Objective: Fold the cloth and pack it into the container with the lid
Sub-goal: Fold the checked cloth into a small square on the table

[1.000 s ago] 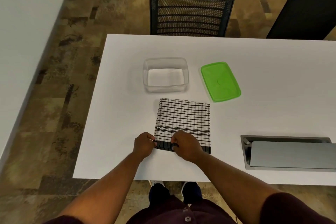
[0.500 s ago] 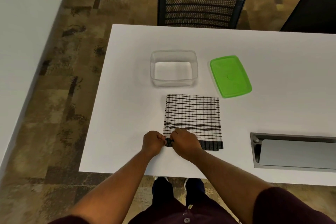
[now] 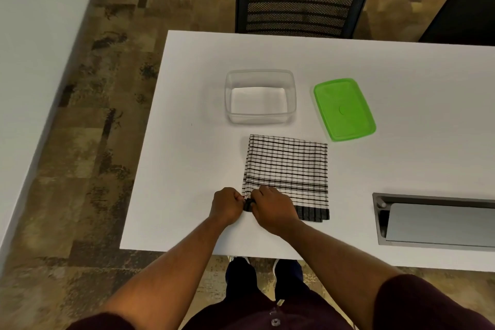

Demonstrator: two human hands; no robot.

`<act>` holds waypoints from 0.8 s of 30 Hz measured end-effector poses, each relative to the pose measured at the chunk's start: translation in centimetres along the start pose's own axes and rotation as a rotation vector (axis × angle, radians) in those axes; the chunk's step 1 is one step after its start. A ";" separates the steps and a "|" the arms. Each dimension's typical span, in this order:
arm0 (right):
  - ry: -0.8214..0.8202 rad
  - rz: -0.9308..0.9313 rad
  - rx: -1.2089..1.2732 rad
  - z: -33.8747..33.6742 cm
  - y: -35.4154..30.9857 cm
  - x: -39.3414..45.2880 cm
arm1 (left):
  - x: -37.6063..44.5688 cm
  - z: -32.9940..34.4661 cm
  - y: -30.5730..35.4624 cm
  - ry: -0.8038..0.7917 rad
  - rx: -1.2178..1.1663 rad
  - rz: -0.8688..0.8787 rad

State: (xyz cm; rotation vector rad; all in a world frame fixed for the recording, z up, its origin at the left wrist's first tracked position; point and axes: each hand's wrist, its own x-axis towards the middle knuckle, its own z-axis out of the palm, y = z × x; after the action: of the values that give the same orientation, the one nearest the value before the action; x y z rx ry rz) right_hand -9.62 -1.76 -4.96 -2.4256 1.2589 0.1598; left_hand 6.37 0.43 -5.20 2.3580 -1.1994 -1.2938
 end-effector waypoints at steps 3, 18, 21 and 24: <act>0.015 0.104 0.169 -0.2 0.3 0.1 | 0.2 0.0 0.0 0.002 -0.001 0.004; 0.005 0.277 0.470 -0.7 1.9 -0.6 | -0.6 2.1 0.5 0.075 -0.053 -0.043; -0.026 0.281 0.484 -0.7 2.2 -0.7 | -0.6 2.1 0.9 0.070 -0.085 -0.036; -0.023 0.317 0.536 -0.8 2.8 -0.7 | -1.0 1.8 1.5 0.086 -0.169 0.018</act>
State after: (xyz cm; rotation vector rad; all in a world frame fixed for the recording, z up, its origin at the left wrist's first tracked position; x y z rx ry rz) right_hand -12.30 -2.97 -4.86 -1.7639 1.4483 -0.0584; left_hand 3.84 0.53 -4.94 2.2530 -1.0410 -1.2224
